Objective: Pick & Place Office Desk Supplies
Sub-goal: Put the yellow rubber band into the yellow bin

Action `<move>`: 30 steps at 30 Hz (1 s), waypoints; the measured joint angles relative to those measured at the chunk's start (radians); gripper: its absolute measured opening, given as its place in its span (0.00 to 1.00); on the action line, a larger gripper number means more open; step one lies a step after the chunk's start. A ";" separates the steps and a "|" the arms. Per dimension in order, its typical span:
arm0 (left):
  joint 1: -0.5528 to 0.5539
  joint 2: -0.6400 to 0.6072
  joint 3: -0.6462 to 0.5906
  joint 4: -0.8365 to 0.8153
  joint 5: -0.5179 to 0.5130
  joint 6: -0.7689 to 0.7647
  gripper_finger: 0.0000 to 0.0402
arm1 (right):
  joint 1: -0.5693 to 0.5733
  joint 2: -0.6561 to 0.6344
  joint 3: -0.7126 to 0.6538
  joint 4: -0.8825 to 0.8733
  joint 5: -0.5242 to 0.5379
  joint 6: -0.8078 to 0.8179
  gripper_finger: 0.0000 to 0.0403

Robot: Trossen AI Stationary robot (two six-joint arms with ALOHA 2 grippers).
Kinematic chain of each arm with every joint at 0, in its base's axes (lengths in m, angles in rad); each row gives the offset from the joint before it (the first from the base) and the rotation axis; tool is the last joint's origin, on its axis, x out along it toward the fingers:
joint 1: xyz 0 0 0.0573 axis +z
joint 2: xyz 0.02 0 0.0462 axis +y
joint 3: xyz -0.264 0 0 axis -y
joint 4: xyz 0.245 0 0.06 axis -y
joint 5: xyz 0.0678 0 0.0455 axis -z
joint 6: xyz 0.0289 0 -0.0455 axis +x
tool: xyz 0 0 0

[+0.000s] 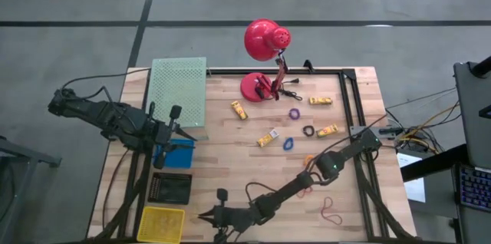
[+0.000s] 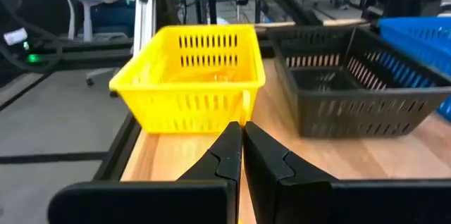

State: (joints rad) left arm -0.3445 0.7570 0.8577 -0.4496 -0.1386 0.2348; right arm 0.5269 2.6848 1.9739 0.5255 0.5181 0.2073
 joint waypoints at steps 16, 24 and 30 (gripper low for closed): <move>0.000 0.000 0.000 0.000 0.000 0.000 0.24 | -0.002 0.000 0.001 0.005 0.009 -0.032 0.19; 0.000 0.000 0.000 0.000 0.000 0.000 0.24 | -0.001 0.000 0.001 0.003 0.008 -0.035 0.33; 0.000 0.000 0.000 0.000 0.000 0.000 0.24 | 0.000 0.000 0.001 0.009 0.007 -0.035 0.35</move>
State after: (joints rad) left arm -0.3445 0.7570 0.8577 -0.4496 -0.1385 0.2348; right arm 0.5268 2.6846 1.9747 0.5346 0.5255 0.1719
